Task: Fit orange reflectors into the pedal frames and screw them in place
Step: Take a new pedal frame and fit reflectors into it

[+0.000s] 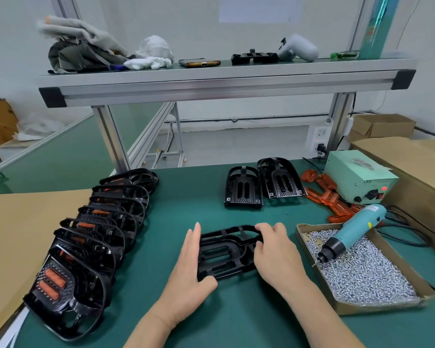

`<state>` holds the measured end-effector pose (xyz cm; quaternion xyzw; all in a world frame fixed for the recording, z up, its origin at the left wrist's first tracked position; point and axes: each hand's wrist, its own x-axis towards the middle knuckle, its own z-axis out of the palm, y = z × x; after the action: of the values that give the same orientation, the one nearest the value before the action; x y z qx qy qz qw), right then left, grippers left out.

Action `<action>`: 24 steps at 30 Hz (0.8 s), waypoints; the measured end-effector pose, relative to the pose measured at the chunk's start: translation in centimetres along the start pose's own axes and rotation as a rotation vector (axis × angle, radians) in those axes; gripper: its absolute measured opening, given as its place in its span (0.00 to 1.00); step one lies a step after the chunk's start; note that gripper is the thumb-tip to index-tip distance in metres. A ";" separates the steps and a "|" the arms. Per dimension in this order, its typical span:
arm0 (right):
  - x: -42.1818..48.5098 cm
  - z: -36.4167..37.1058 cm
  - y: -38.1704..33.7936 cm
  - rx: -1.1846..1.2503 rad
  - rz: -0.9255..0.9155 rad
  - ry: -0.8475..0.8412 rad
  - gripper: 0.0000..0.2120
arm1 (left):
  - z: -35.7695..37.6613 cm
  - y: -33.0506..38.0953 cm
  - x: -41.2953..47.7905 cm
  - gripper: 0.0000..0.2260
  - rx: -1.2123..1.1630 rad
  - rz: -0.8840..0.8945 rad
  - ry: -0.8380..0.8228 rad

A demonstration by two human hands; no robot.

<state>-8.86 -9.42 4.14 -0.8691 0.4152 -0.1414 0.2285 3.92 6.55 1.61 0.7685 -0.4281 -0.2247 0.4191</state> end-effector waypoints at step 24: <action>9.0 -7.7 4.9 -0.579 0.164 -0.055 0.24 | 0.7 -1.0 0.5 0.42 0.305 -0.045 -0.043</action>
<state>-9.89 -21.41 8.68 -0.8651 0.5009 0.0252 -0.0072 4.18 6.08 0.42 0.8276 -0.4488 -0.1828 0.2832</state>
